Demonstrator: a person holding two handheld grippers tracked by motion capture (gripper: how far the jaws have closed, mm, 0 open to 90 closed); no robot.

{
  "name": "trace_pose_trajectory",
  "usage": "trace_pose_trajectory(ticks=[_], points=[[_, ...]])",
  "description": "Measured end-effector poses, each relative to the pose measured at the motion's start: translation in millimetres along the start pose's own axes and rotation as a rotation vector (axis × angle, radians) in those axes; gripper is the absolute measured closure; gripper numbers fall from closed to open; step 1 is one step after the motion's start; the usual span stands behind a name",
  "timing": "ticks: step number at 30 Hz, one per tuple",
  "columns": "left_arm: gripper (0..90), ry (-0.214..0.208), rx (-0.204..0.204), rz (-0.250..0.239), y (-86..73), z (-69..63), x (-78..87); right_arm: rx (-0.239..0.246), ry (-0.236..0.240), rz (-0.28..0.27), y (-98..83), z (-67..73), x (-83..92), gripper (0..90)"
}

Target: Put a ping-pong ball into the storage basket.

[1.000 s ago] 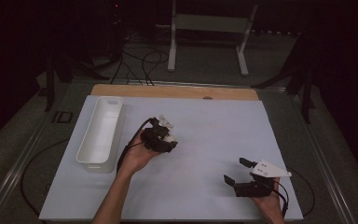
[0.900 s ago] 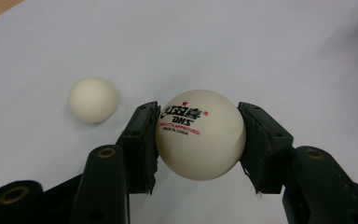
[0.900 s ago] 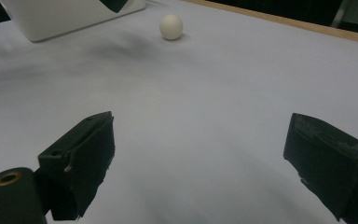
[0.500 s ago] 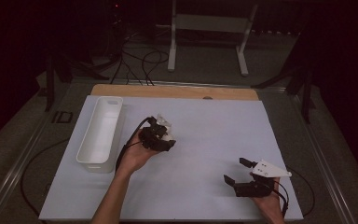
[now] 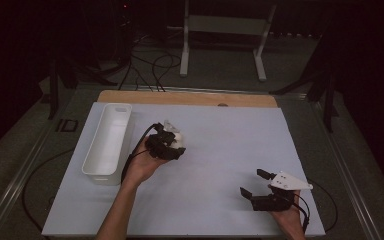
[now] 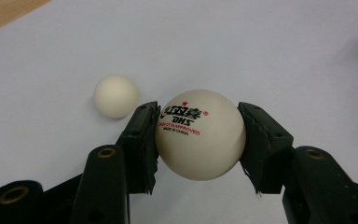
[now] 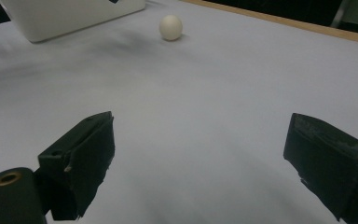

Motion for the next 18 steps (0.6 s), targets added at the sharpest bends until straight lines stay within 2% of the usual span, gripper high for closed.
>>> trace_pose_trajectory(ticks=[18], points=[[51.1, 0.024, 0.016, -0.014, -0.9, 7.8, 9.5, -0.002, 0.000, -0.003, 0.3, -0.6, 0.5, 8.2]])
Point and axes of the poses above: each handheld gripper's, and its own axes: x roughly backward along the jaws, y roughly out of its top, z roughly to its left, the point moved 8 cm from there along -x, roughly forward along the jaws, and after that the axes turned 10 degrees about -x, right-handed, at the moved point
